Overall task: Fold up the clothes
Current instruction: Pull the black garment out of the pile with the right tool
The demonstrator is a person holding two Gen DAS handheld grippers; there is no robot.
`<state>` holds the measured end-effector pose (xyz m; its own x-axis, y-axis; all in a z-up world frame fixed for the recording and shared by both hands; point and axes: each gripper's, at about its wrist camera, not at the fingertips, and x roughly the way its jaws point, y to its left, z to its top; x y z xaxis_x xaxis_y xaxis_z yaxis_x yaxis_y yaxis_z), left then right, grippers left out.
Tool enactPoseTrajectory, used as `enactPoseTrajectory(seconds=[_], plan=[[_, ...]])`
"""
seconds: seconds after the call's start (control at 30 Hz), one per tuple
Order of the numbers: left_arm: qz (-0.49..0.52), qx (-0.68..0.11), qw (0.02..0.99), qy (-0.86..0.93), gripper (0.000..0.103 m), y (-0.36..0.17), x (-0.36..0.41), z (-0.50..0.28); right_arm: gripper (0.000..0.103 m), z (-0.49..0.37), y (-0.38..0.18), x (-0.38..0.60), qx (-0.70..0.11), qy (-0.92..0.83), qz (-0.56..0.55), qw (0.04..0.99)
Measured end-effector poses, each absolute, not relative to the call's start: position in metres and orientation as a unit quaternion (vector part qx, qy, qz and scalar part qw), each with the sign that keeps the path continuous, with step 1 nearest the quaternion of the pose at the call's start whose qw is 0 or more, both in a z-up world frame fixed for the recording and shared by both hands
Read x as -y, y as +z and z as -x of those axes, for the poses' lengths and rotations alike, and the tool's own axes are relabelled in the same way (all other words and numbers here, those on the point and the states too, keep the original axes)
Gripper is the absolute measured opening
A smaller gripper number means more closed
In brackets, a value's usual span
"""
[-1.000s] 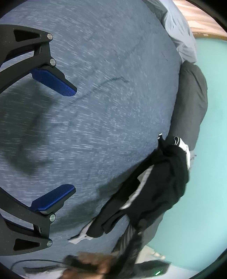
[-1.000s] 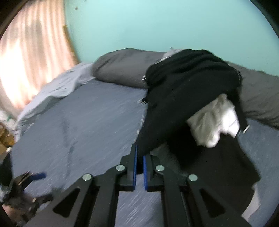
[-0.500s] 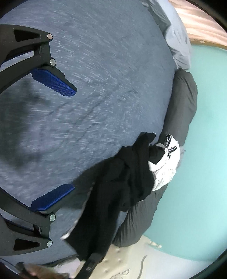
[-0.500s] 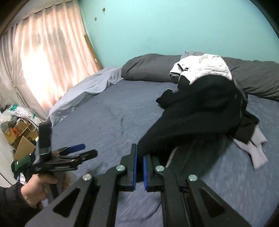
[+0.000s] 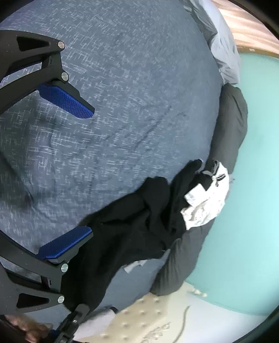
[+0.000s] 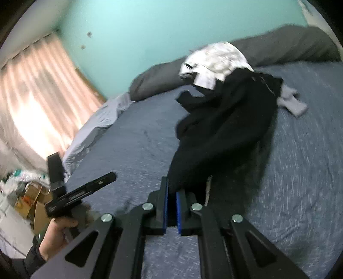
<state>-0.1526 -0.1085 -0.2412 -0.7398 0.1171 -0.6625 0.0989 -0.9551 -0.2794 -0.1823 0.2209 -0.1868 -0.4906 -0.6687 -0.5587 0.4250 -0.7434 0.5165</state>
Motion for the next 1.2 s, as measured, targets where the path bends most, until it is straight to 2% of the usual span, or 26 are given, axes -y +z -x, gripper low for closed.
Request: enactPoseTrajectory(seconds=[0.17,0.3,0.5,0.53,0.6,0.8,1.2], plan=[[0.378,0.148,0.009,0.914,0.103,-0.259,0.105,0.157,0.011,0.197,-0.214,-0.234,0.207,-0.848,-0.397,0.285],[0.377,0.148,0.013,0.914,0.103,-0.26,0.099,0.165,0.032,0.202,-0.221,-0.25,0.223,-0.863,-0.371,0.262],[0.382,0.134,0.01,0.914,0.103,-0.267,0.088,0.174,0.034,0.213,-0.251,-0.269,0.259,-0.848,-0.399,0.232],[0.382,0.137,0.007,0.914,0.103,-0.269,0.088,0.175,0.036,0.215,-0.254,-0.273,0.263,-0.848,-0.403,0.221],[0.387,0.146,0.007,0.911,0.103,-0.274,0.088,0.178,0.049,0.217,-0.26,-0.281,0.271,-0.847,-0.411,0.199],[0.399,0.129,0.007,0.908,0.103,-0.286,0.082,0.184,0.049,0.224,-0.273,-0.307,0.297,-0.845,-0.423,0.136],[0.416,0.13,0.002,0.9,0.103,-0.288,0.093,0.193,0.055,0.227,-0.266,-0.276,0.287,-0.839,-0.436,0.155]])
